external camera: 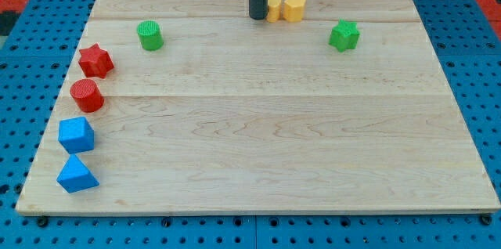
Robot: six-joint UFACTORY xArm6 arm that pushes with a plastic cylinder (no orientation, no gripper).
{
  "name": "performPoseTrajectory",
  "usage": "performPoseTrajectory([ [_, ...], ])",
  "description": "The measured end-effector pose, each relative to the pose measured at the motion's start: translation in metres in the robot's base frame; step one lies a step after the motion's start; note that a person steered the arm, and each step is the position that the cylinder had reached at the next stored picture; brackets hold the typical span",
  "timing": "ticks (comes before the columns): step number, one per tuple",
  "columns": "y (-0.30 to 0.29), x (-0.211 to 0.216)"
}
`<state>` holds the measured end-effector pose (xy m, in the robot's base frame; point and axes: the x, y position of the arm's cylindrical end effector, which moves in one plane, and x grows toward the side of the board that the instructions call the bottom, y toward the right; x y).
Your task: Push green star above green circle
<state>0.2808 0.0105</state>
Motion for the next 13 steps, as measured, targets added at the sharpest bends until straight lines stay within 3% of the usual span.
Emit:
performPoseTrajectory([
  [1, 0.009, 0.026],
  [2, 0.020, 0.084],
  [3, 0.087, 0.099],
  [4, 0.170, 0.073],
  [5, 0.197, 0.040],
  [6, 0.109, 0.033],
  [7, -0.023, 0.033],
  [8, 0.022, 0.042],
  [9, 0.078, 0.077],
  [10, -0.005, 0.094],
  [12, -0.112, 0.039],
  [13, -0.111, 0.031],
])
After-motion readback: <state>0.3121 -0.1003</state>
